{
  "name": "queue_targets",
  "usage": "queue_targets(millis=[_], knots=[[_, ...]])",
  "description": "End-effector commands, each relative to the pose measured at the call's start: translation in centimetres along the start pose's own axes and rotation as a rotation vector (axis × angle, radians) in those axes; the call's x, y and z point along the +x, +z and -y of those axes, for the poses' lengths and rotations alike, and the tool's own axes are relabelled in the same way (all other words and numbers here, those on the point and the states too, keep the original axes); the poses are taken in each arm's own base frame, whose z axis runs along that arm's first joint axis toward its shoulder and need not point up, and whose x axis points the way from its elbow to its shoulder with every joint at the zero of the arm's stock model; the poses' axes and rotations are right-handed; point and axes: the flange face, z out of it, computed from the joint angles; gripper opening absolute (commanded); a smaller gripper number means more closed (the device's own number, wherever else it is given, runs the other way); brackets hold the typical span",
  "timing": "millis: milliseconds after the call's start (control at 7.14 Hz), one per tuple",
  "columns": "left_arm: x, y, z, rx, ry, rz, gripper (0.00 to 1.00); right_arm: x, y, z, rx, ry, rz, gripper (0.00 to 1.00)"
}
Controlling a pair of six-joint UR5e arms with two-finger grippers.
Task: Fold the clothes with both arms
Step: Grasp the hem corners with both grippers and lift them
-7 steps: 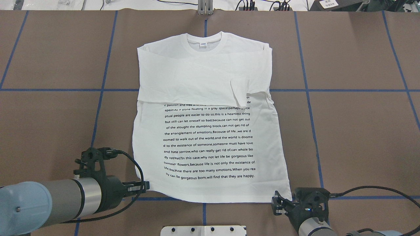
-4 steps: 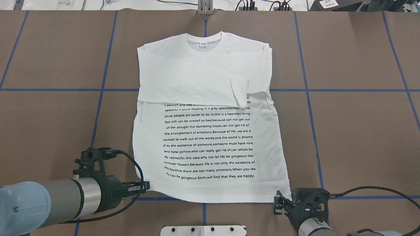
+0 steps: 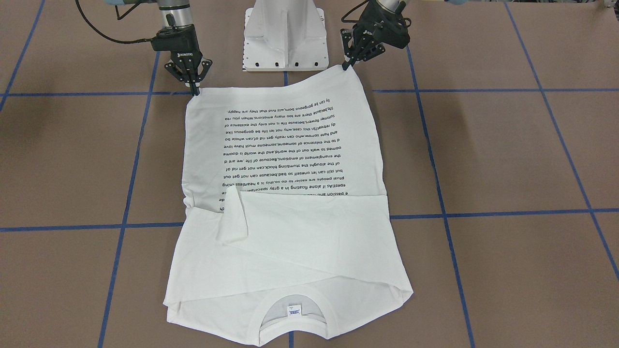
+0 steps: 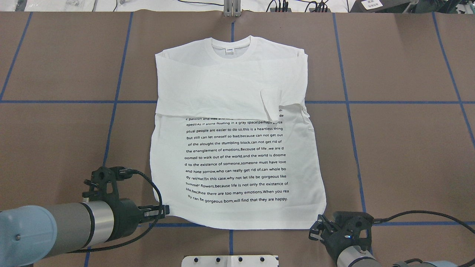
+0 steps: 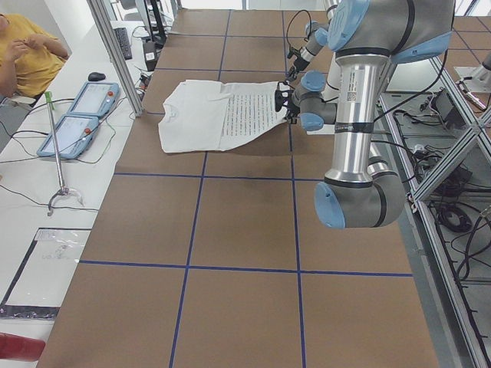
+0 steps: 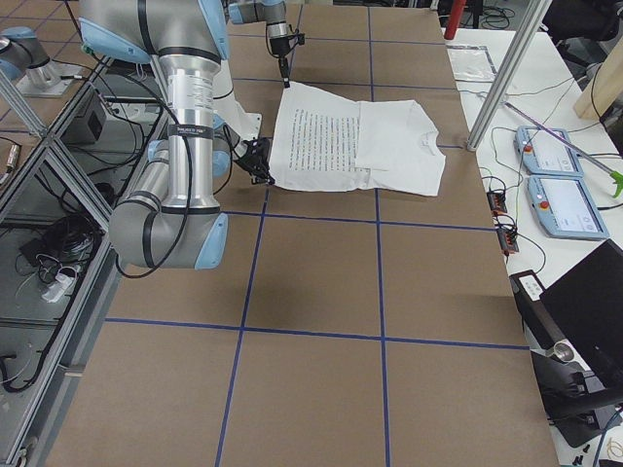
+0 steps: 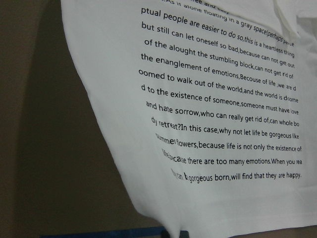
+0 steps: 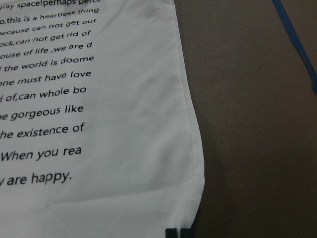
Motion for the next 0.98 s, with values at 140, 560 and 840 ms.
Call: queue_targets(millis=[140, 560, 840], knots=[[0.8, -5.8, 0.4, -0.034, -0.004, -0.005, 0.00, -2.2, -11.3, 8.7, -0.131, 0.020, -0.055, 0.00], [4.5, -17.0, 2.9, -0.084, -0.037, 0.023, 0.00, -5.4, -20.2, 18.8, -0.276, 0.140, -0.081, 0.00], [6.2, -14.4, 6.6, -0.003, 0.011, 0.031, 0.00, -7.6, -20.2, 23.2, -0.203, 0.107, -0.086, 0.00]])
